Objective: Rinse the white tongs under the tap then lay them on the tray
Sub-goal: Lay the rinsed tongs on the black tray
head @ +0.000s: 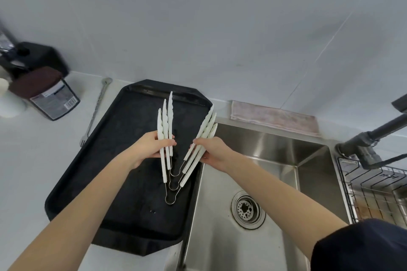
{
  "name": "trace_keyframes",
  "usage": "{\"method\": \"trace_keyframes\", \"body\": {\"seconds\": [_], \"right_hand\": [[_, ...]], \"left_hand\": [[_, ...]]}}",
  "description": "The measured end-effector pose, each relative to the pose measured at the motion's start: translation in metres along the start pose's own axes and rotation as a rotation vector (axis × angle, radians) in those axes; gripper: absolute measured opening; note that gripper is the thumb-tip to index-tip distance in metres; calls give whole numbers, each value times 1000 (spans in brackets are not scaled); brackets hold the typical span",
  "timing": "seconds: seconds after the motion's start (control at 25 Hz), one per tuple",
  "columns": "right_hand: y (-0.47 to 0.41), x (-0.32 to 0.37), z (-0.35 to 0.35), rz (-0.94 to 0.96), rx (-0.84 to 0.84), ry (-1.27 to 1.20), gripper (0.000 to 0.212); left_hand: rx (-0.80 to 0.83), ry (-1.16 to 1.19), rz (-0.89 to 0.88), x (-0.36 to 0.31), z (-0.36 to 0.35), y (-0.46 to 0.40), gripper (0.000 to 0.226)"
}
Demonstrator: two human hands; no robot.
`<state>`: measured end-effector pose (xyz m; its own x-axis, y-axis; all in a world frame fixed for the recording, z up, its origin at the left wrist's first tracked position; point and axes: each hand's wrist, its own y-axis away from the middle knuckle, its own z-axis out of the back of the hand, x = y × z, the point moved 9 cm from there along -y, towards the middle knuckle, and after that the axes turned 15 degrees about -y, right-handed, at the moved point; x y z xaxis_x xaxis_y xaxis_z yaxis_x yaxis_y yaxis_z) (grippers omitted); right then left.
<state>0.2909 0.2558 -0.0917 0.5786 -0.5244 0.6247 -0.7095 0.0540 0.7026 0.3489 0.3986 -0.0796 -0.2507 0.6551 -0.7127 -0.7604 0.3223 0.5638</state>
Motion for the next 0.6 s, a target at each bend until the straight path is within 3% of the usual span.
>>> {"method": "trace_keyframes", "body": {"seconds": [0.08,0.24,0.44,0.6], "right_hand": [[-9,0,0,16,-29,50,8],[-19,2,-8,30,-51,144,36],[-15,-2,-21,33,-120,342,63],[-8,2,-25,32,-137,473,80]], "left_hand": [[-19,-103,21,6,3,-9,25],[-92,-219,33,15,5,-19,19],[-177,-438,49,28,17,-23,53],[-196,-545,72,31,18,-24,63]]}}
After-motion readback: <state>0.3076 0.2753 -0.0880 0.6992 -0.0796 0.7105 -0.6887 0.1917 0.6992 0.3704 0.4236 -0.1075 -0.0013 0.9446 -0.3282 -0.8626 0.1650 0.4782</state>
